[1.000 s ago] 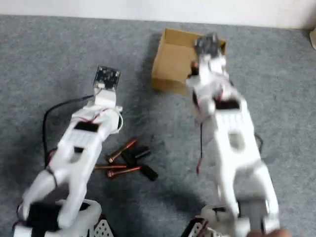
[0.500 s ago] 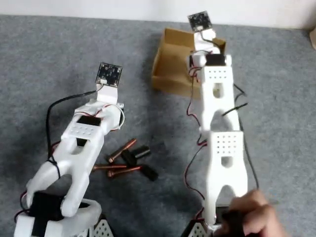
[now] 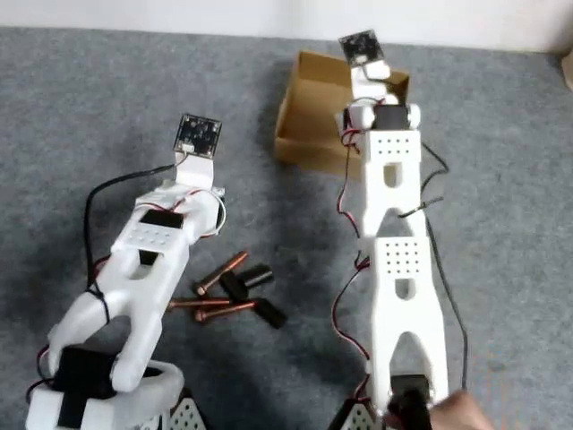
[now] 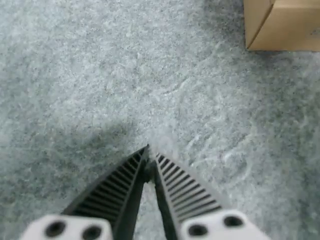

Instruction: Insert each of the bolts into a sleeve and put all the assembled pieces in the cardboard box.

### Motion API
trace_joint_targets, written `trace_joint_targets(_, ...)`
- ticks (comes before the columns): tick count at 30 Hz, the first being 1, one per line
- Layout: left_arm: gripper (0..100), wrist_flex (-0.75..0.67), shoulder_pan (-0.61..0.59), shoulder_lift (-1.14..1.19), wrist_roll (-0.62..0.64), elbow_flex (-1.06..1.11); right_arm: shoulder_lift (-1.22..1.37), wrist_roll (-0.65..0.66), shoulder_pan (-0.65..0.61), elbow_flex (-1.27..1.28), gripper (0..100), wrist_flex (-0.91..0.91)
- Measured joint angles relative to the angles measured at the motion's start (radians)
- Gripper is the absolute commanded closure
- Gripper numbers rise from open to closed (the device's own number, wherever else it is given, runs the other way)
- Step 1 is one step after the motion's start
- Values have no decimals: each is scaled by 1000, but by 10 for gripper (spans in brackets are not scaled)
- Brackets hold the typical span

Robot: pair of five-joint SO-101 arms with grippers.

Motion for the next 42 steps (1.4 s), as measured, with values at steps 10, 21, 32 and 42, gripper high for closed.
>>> trace_joint_targets(10,993,0,0,0,0,0,-224,0,-54,-2,574,282)
trace_joint_targets(21,993,0,-26,0,0,0,-549,-109,-89,-2,574,290)
trace_joint_targets(32,993,0,-31,0,5,0,-1252,-112,-325,597,574,290)
trace_joint_targets(42,993,0,-31,0,5,0,-1880,-72,-535,1737,574,189)
